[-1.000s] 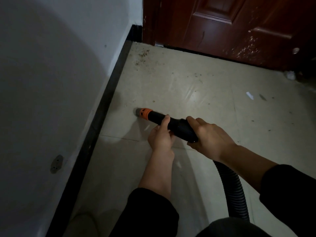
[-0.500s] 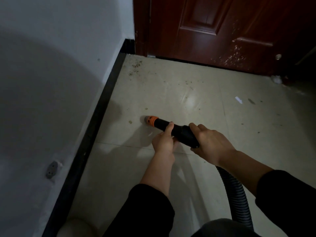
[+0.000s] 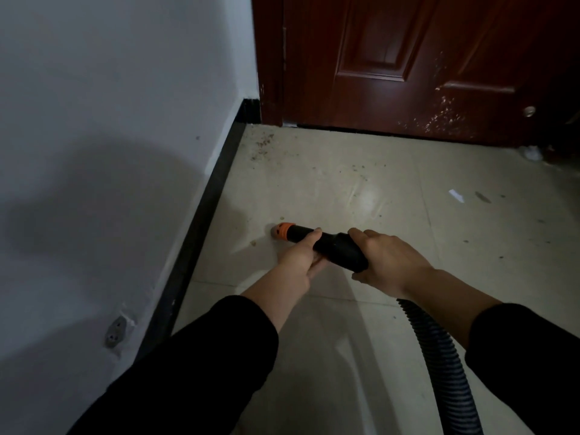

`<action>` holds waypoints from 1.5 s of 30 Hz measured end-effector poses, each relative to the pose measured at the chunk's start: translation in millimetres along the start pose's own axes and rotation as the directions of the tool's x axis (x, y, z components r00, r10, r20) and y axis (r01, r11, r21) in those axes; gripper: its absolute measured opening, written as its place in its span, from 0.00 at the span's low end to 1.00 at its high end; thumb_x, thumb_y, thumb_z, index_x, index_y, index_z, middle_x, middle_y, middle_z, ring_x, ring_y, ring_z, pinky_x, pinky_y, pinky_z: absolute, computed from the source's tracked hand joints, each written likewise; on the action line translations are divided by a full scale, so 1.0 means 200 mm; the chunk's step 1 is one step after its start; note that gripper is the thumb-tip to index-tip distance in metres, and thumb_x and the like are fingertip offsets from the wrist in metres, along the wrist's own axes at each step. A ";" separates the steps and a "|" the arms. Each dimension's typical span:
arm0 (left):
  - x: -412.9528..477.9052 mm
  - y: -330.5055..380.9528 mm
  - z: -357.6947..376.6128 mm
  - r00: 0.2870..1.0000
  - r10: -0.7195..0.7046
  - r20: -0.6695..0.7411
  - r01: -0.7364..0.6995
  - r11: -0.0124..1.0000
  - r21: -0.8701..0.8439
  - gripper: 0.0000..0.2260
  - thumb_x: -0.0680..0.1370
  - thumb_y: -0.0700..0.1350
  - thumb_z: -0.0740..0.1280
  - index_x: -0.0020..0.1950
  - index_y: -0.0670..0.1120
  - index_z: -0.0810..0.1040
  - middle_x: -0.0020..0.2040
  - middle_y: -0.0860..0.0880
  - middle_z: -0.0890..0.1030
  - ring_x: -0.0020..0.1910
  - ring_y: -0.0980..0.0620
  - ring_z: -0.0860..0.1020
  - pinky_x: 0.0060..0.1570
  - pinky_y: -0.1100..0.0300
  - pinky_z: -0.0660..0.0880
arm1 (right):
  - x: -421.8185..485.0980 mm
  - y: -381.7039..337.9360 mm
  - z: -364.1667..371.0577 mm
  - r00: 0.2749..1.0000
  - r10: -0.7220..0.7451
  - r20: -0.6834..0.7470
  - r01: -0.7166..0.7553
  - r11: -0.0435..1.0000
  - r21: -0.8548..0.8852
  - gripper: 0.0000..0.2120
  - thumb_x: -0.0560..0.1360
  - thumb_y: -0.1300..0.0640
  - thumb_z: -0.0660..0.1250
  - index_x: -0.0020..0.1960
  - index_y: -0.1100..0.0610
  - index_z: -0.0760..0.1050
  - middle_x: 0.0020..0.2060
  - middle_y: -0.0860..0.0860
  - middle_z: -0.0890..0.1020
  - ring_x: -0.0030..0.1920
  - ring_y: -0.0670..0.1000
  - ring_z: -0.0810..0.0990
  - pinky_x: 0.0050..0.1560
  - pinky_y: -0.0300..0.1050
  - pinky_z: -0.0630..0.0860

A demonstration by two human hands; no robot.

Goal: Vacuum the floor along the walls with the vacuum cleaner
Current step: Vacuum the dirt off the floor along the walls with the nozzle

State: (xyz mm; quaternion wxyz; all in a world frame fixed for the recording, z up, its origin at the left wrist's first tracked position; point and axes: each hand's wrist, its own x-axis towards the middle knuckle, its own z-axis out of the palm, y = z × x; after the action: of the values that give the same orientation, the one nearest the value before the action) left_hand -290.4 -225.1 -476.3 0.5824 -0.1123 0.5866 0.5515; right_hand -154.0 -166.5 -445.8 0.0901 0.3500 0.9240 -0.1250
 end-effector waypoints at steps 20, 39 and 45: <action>0.12 0.16 -0.24 0.993 0.089 -0.076 -0.102 0.978 -0.183 0.26 0.75 0.42 0.74 0.69 0.38 0.71 0.56 0.38 0.82 0.47 0.48 0.83 0.29 0.63 0.80 | 0.26 -0.22 0.04 0.997 -0.077 -0.012 0.078 0.994 0.076 0.19 0.70 0.55 0.73 0.56 0.53 0.69 0.46 0.52 0.77 0.43 0.54 0.77 0.42 0.48 0.76; 0.25 0.14 -0.37 0.930 0.207 -0.304 -0.281 0.933 -0.224 0.09 0.71 0.44 0.74 0.46 0.42 0.78 0.46 0.43 0.84 0.45 0.47 0.84 0.50 0.53 0.81 | 0.36 -0.37 0.11 0.987 -0.161 -0.009 0.161 0.981 0.110 0.21 0.72 0.55 0.72 0.61 0.55 0.68 0.49 0.53 0.77 0.46 0.55 0.78 0.43 0.46 0.75; 0.28 0.15 -0.39 0.924 0.215 -0.316 -0.295 0.927 -0.231 0.11 0.69 0.44 0.74 0.47 0.41 0.80 0.46 0.43 0.84 0.45 0.46 0.84 0.48 0.53 0.82 | 0.37 -0.41 0.12 0.987 -0.157 -0.016 0.158 0.984 0.076 0.21 0.73 0.56 0.70 0.63 0.55 0.67 0.50 0.54 0.76 0.46 0.56 0.78 0.43 0.48 0.76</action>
State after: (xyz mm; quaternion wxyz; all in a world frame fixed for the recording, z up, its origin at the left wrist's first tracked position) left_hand -373.9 -246.7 -527.7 0.3929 -0.1920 0.5918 0.6771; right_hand -261.7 -187.9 -473.8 0.0618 0.2795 0.9438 -0.1654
